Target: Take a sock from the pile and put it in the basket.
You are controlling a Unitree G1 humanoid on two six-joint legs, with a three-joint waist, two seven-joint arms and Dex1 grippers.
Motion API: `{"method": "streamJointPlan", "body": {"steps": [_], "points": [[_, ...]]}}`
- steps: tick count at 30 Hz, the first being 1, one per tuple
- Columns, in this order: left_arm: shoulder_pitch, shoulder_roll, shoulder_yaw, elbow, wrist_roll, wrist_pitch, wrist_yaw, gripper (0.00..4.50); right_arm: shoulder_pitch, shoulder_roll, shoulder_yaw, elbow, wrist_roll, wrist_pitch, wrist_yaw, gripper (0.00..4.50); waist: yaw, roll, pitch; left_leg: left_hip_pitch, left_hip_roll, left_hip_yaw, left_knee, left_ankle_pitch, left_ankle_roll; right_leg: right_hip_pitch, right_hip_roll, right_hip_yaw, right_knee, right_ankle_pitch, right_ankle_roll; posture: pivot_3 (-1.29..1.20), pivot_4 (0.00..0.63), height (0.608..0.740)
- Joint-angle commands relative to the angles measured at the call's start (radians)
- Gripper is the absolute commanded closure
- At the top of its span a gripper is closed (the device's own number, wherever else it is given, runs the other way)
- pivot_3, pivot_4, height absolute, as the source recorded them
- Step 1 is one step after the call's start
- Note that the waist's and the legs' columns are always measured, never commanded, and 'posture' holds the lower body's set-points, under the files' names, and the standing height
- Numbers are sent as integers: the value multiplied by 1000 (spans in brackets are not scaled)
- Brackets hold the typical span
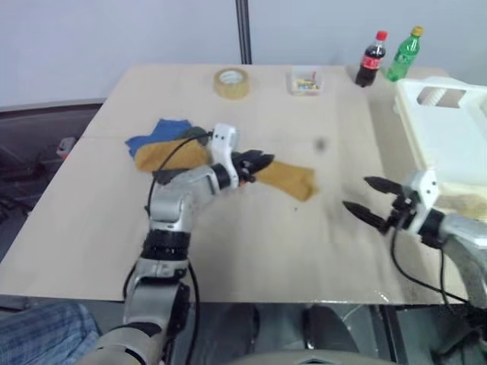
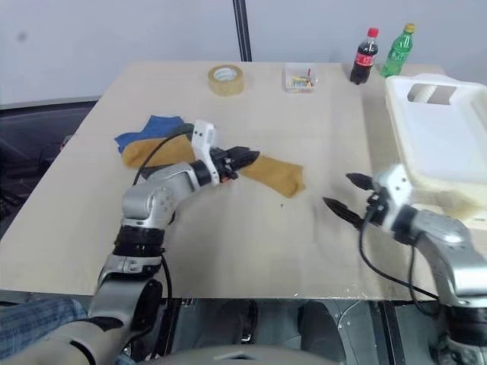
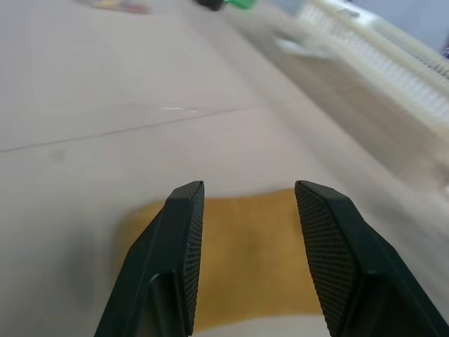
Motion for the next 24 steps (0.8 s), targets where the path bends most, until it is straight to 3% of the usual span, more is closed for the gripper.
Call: {"method": "streamJointPlan", "body": {"steps": [1, 9, 13, 19, 21, 24], "points": [[29, 66, -22, -76, -41, -72, -198, 2319, -75, 44, 30, 39, -12, 135, -100, 0, 1, 0, 0, -1, 0, 0, 0, 0, 0, 0, -1, 0, 0, 0, 0, 0, 150, 738], [171, 199, -56, -135, 25, -255, -353, 2319, -195, 141, 144, 158, -72, 167, -104, 0, -3, 0, 1, -1, 1, 1, -3, -1, 2, -4, -1, 2, 1, 0, 0, 0, 150, 738], [216, 219, -54, -132, 62, -360, -375, 2275, -209, 163, 158, 165, -83, 164, -96, 1238, 1, 0, 1, -1, 0, 1, -3, -2, 4, -4, -2, 2, 1, 0, 0, 0, 150, 738], [262, 221, -46, -139, 74, -395, -362, 2275, -203, 148, 166, 152, -95, 151, -68, 4011, -2, 1, 1, -1, 0, 1, -3, -2, 4, -5, -2, 2, 1, 0, 0, 0, 150, 738], [282, 219, -39, -154, 68, -391, -353, 2275, -187, 132, 165, 116, -85, 159, -43, 4398, -3, 1, 1, -1, 0, 1, -3, -2, 4, -5, -2, 2, 1, 0, 0, 0, 150, 738], [316, 216, -35, -178, 69, -392, -336, 2275, -169, 126, 153, 78, -62, 176, -25, 4398, -3, 1, 1, -1, 0, 1, -4, -3, 4, -5, -2, 2, 1, 0, 0, 0, 150, 738]]}}
